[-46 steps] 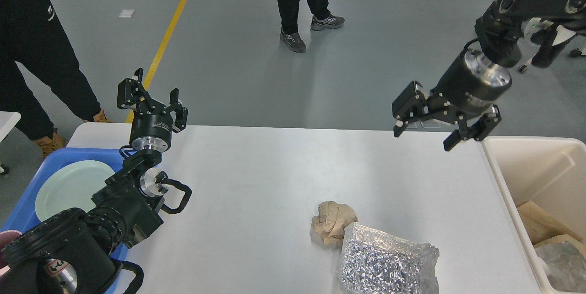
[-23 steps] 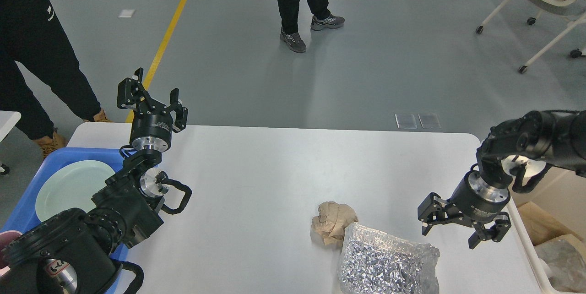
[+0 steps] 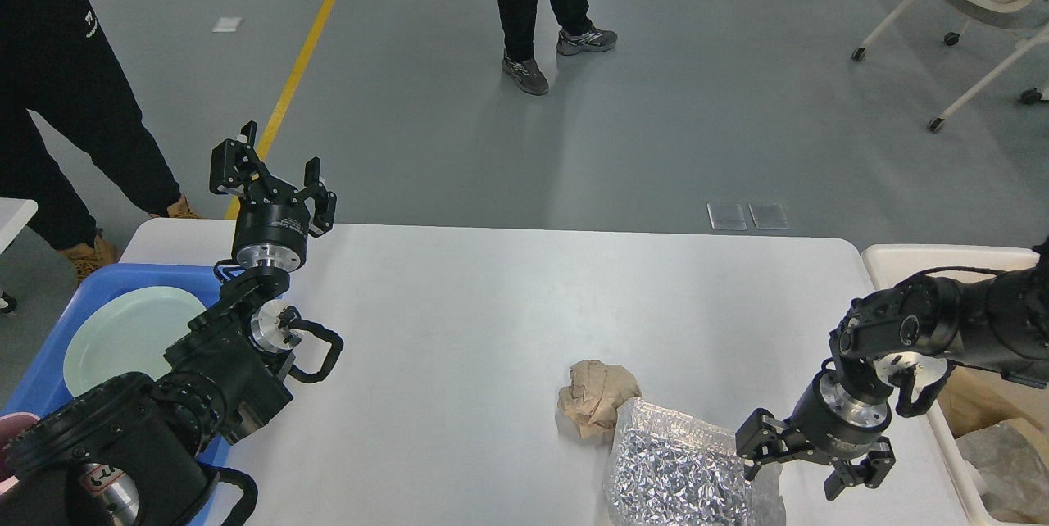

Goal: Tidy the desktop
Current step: 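Lower the right gripper onto the silver foil bag and close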

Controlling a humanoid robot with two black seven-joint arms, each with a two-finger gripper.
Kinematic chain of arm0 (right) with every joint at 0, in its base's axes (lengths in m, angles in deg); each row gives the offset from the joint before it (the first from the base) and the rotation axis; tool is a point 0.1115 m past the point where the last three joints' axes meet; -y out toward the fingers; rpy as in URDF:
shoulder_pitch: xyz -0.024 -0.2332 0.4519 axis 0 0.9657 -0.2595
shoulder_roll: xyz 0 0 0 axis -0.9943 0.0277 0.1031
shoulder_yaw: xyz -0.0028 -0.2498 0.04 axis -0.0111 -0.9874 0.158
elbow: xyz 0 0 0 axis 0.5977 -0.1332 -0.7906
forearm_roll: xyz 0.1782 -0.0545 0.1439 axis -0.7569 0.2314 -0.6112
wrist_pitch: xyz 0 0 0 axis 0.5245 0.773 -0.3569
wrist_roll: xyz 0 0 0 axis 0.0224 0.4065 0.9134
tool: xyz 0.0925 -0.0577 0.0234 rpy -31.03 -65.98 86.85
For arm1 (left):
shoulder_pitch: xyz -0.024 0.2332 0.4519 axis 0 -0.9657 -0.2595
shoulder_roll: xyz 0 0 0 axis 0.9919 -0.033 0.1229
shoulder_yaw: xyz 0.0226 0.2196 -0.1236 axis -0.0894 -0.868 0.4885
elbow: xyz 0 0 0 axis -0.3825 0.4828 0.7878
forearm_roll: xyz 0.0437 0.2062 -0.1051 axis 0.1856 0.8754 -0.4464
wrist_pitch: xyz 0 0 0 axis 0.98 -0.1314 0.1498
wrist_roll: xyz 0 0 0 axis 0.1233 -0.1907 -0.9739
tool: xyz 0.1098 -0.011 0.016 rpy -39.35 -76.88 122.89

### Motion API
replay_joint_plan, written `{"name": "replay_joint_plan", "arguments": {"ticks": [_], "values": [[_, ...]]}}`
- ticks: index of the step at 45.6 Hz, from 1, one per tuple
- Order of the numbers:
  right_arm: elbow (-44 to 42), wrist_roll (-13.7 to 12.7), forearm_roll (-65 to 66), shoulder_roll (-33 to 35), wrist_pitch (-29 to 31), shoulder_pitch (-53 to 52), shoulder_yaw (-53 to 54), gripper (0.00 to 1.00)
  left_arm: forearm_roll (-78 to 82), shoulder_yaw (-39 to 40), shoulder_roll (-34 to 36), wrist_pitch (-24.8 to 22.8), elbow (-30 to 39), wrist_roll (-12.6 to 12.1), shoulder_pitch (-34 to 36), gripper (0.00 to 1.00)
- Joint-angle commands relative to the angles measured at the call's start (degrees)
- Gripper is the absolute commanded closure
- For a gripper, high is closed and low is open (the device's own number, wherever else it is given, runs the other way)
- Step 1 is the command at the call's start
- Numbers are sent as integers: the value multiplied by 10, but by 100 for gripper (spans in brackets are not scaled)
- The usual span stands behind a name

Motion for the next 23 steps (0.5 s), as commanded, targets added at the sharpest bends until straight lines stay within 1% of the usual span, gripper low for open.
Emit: {"name": "replay_joint_plan", "arguments": {"ticks": [1,7,8,10,11,15,18,22,23], "values": [[-14,-1,-1,-2,-5,31,2,0,0,0,0,1,-1,0,0,4],[-13,-1,-1,-1,-39,49,17,4,0,0,0,0,0,0,0,4],[-13,-1,-1,0,-45,51,19,6,0,0,0,1,0,0,0,4],[-13,0,-1,2,-54,53,20,15,0,0,0,0,0,0,0,4],[-13,0,-1,3,-56,53,21,19,0,0,0,0,0,0,0,4],[-13,0,-1,4,-58,54,21,25,0,0,0,0,-1,0,0,4],[-13,1,-1,5,-59,58,22,34,0,0,0,1,0,0,0,4],[-13,3,-1,6,-60,60,29,37,0,0,0,1,0,0,0,4],[-14,3,-1,6,-60,60,31,40,0,0,0,0,0,0,0,4]]}}
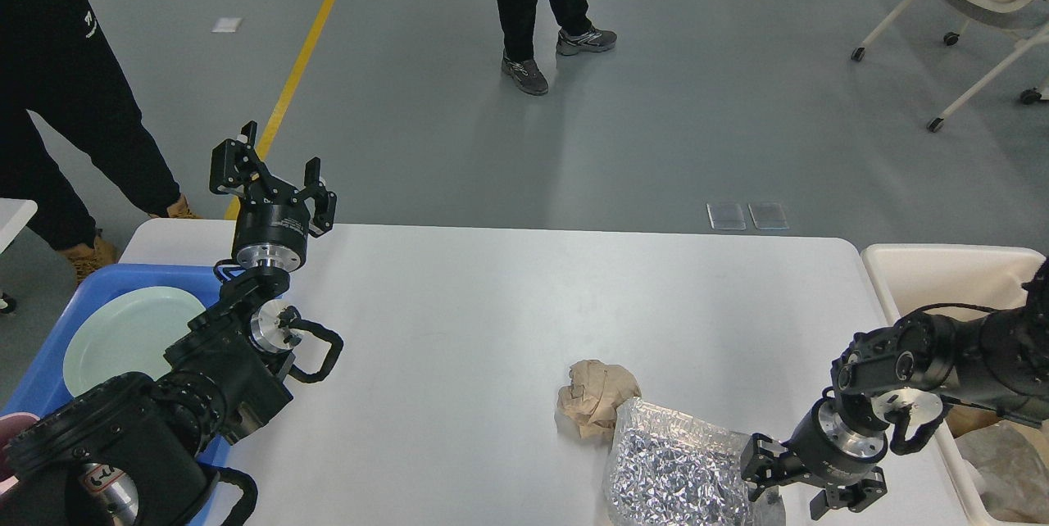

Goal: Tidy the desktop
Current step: 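Lower the right gripper onto the silver foil bag and close, then lift the foil bag and drop it into the white bin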

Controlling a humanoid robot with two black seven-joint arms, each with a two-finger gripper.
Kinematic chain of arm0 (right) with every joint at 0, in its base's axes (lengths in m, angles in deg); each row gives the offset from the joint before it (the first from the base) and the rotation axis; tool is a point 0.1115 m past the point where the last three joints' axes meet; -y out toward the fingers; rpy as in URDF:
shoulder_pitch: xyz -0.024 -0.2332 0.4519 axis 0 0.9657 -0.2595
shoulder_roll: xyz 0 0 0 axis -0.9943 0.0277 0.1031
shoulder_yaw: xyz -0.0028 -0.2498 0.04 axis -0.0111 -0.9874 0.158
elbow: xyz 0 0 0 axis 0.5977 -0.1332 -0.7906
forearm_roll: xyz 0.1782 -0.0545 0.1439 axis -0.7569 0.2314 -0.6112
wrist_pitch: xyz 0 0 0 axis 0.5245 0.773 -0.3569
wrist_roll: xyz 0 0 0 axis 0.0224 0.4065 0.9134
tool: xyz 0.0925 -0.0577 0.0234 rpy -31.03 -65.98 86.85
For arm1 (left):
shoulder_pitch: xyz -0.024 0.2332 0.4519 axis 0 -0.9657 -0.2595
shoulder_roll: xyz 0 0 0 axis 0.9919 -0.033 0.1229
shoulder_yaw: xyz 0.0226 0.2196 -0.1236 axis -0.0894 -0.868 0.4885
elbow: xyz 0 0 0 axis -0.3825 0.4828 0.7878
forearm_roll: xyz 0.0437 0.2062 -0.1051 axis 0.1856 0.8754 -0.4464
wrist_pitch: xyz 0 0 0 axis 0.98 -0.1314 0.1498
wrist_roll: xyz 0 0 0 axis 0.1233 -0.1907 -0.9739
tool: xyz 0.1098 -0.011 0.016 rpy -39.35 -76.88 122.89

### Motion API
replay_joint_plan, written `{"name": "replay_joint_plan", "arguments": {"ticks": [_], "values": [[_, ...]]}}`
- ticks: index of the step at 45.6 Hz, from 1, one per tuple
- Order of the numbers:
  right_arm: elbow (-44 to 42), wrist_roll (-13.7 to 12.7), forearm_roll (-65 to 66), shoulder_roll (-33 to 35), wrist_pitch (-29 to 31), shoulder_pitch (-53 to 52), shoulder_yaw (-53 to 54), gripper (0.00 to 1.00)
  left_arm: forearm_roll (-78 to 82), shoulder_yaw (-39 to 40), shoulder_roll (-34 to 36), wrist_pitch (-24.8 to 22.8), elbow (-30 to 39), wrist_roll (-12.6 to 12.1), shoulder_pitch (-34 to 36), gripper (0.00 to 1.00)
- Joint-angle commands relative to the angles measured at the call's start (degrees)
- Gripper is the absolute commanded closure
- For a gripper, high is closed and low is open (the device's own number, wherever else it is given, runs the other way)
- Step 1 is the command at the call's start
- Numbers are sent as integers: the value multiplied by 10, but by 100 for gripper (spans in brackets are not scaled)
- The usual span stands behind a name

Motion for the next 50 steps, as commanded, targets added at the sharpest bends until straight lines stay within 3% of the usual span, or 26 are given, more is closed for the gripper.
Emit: {"name": "replay_joint_plan", "arguments": {"ticks": [1,6,9,30,50], "values": [[-1,2,1,1,1,3,9,46,0,0,0,0,0,0,0,4],[0,2,18,0,1,4,9,87,0,0,0,0,0,0,1,4],[0,1,33,0,1,3,10,100,0,0,0,0,0,0,0,4],[-49,5,35,23,-28,-9,12,100,0,0,0,0,0,0,0,4],[-44,23,34,132,-15,-141,41,100,0,0,0,0,0,0,0,4]]}}
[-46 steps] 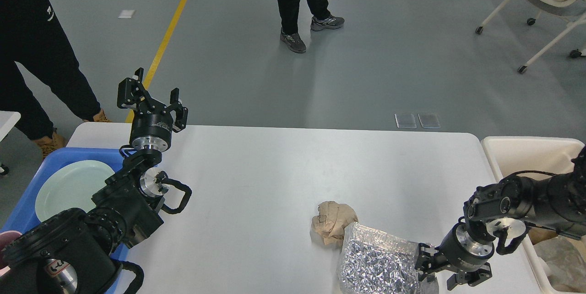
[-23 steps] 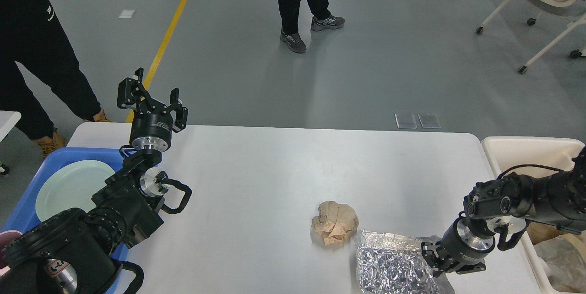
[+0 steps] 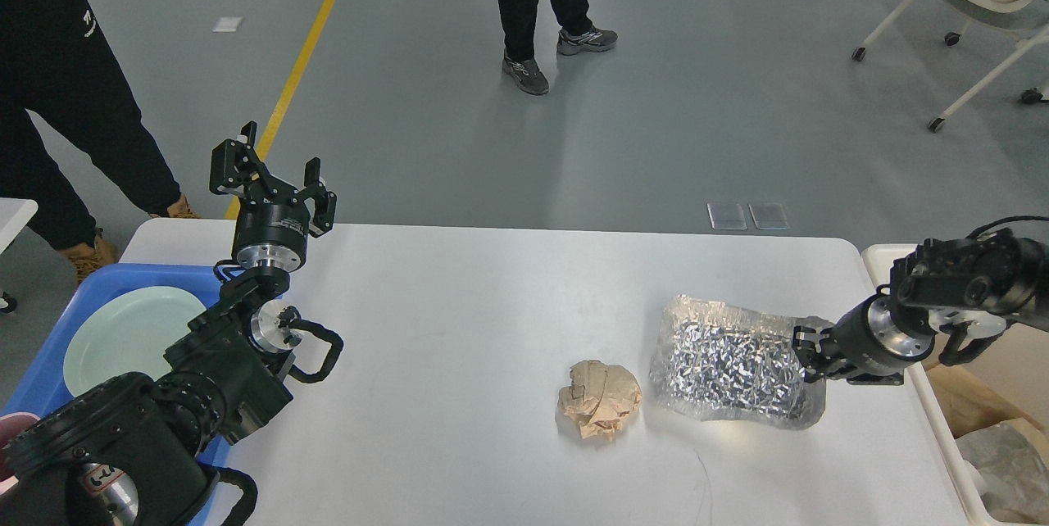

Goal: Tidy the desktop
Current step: 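Lift the foil bag and drop it into the white bin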

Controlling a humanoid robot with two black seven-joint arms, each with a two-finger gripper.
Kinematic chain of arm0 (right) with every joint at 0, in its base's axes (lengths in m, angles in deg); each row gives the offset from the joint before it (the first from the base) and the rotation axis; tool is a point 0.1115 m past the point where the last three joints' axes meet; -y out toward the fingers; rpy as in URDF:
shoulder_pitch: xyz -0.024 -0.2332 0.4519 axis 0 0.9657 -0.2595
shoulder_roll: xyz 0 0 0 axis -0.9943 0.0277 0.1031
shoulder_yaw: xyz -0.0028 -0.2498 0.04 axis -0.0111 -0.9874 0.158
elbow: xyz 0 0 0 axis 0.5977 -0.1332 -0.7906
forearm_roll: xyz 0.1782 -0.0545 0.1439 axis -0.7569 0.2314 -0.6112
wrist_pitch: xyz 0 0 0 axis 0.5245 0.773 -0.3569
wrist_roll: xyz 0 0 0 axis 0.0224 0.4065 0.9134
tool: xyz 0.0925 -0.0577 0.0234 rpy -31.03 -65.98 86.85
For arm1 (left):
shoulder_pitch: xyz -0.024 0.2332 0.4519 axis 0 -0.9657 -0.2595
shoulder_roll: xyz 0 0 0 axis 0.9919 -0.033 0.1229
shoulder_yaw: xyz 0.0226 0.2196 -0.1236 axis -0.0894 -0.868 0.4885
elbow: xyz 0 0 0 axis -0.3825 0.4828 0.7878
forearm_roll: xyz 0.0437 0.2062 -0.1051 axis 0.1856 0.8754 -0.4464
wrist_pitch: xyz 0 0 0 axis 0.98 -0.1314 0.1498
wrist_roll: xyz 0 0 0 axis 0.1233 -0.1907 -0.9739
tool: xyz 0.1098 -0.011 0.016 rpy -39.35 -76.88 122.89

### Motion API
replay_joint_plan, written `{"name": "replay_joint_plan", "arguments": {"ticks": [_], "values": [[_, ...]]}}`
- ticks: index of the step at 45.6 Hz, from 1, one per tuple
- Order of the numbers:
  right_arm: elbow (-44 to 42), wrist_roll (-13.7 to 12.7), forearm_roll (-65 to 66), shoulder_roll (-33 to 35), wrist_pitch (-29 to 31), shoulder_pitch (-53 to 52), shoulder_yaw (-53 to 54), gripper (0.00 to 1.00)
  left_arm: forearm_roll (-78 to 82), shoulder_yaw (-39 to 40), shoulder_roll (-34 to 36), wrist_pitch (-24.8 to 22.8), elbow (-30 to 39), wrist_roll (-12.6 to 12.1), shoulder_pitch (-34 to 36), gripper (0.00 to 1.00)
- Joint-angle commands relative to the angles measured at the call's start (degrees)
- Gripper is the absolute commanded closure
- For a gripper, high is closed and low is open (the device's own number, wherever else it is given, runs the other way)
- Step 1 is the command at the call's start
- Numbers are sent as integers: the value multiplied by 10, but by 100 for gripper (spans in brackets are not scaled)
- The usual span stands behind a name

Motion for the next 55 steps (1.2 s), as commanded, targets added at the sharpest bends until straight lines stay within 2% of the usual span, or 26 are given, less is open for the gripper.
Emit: {"name": "replay_joint_plan", "arguments": {"ticks": [1,5,20,29,38,45,55], "values": [[9,13,0,33,15,-54,0,100,0,0,0,0,-1,0,0,4],[11,21,1,56,48,-105,-1,100,0,0,0,0,0,0,0,4],[4,21,1,129,132,-325,0,100,0,0,0,1,0,0,0,4],[-4,16,1,152,145,-363,-1,100,0,0,0,0,-1,0,0,4],[-67,12,1,158,112,-276,-10,100,0,0,0,0,0,0,0,4],[-206,11,-9,156,18,-107,-9,100,0,0,0,1,-1,0,0,4],[-293,12,-83,179,-25,54,32,100,0,0,0,1,0,0,1,4]]}}
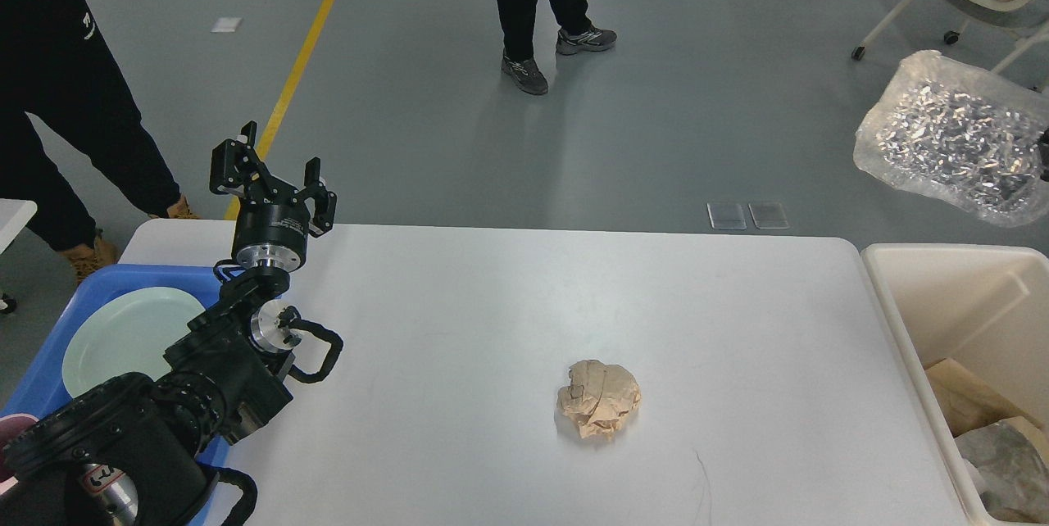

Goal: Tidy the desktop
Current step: 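Lift the foil bag and drop it into the white bin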

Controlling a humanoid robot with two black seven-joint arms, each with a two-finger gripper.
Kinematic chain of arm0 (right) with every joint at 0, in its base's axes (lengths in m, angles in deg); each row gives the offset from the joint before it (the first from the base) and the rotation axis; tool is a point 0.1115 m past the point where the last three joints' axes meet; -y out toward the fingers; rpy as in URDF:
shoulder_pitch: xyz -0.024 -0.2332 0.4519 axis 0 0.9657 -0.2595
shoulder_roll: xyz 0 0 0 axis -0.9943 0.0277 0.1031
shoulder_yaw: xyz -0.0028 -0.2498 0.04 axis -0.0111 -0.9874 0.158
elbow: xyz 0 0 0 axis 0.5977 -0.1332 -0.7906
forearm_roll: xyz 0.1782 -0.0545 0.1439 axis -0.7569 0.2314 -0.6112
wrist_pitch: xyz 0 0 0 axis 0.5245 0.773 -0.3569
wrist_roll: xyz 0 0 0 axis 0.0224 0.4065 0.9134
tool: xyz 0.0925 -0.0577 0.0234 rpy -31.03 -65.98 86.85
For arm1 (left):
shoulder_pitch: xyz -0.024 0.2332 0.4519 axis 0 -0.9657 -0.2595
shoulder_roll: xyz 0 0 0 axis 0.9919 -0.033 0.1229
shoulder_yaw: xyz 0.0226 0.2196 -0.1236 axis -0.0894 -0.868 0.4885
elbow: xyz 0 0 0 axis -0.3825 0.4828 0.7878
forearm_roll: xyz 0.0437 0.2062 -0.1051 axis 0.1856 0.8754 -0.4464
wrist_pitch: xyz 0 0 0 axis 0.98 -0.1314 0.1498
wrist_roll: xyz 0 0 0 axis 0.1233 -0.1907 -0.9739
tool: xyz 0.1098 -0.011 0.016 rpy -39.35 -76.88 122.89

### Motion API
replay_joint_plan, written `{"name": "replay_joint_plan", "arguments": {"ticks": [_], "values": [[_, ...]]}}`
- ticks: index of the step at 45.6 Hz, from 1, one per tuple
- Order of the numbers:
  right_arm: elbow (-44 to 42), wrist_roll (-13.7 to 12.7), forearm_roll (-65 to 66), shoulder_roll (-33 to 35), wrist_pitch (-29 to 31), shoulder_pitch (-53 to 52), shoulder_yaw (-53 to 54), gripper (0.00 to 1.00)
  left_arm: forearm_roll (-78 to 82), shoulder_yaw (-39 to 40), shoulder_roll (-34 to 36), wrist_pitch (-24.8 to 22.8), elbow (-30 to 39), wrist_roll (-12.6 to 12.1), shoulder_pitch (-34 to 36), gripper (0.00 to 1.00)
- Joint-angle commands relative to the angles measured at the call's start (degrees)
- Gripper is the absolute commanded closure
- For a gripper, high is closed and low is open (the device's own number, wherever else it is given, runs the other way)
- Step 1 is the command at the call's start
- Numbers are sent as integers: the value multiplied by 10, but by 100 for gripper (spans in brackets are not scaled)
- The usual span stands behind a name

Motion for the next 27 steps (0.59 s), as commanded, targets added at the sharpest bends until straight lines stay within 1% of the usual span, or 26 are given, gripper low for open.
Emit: {"name": "replay_joint_plan", "arguments": {"ticks": [1,8,12,13,15,16,19,20,21,27], "values": [[-40,1,-61,22,-27,90,29,100,0,0,0,0,0,0,0,4],[-94,1,-116,21,-74,209,96,100,0,0,0,1,0,0,1,4],[-113,1,-125,19,-97,278,141,100,0,0,0,1,-1,0,0,4],[-116,1,-125,17,-102,293,150,98,0,0,0,1,0,0,1,4],[-123,1,-125,9,-109,314,164,78,0,0,0,0,0,0,0,4],[-125,2,-125,3,-112,323,169,65,0,0,0,1,0,0,0,4],[-137,2,-125,-10,-123,343,178,16,0,0,0,0,0,0,0,4],[-142,2,-125,-14,-126,349,179,5,0,0,0,0,0,0,0,4],[-147,2,-125,-18,-129,355,179,0,0,0,0,0,0,0,0,4],[-158,2,-125,-41,-130,388,178,0,0,0,0,0,0,0,0,4]]}}
